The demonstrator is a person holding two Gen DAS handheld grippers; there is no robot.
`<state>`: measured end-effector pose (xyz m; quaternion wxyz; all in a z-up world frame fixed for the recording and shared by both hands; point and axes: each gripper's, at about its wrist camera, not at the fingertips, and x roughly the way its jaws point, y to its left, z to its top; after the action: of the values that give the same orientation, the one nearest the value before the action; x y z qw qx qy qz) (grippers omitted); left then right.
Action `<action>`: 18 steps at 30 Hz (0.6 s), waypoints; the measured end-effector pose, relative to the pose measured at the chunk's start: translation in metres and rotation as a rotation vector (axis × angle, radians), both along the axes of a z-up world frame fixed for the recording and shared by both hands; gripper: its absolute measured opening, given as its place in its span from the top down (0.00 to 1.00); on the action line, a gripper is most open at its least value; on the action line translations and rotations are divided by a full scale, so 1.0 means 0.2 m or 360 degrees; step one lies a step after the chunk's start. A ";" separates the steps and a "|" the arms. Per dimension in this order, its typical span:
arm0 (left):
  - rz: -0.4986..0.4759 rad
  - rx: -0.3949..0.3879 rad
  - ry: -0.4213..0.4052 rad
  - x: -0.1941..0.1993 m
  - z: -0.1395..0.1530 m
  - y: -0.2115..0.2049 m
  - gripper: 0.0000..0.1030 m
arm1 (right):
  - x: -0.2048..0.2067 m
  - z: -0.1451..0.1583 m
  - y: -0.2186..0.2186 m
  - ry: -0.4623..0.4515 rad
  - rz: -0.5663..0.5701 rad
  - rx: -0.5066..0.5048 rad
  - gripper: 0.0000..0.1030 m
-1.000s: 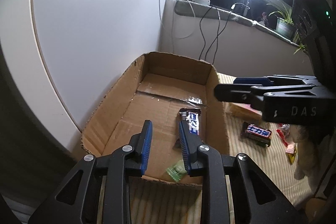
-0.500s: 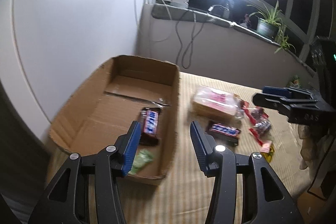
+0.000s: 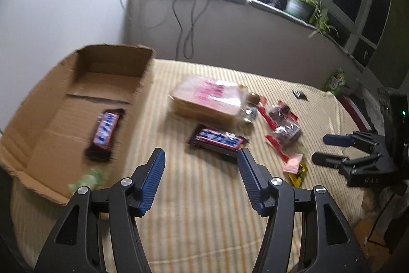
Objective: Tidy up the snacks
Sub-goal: 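Grasp the pink candy with the right tool while the left tool grasps a chocolate bar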
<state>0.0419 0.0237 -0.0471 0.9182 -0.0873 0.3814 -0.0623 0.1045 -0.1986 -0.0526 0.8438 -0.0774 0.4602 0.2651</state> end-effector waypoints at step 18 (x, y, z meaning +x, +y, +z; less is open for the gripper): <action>-0.0075 0.0017 0.0258 0.33 -0.21 -0.18 0.31 | 0.01 -0.13 0.15 0.0069 0.0160 0.0026 0.27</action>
<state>0.1075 -0.0118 -0.0890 0.8830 -0.0781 0.4568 -0.0746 0.1075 -0.1685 -0.0792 0.8198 -0.0877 0.4718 0.3126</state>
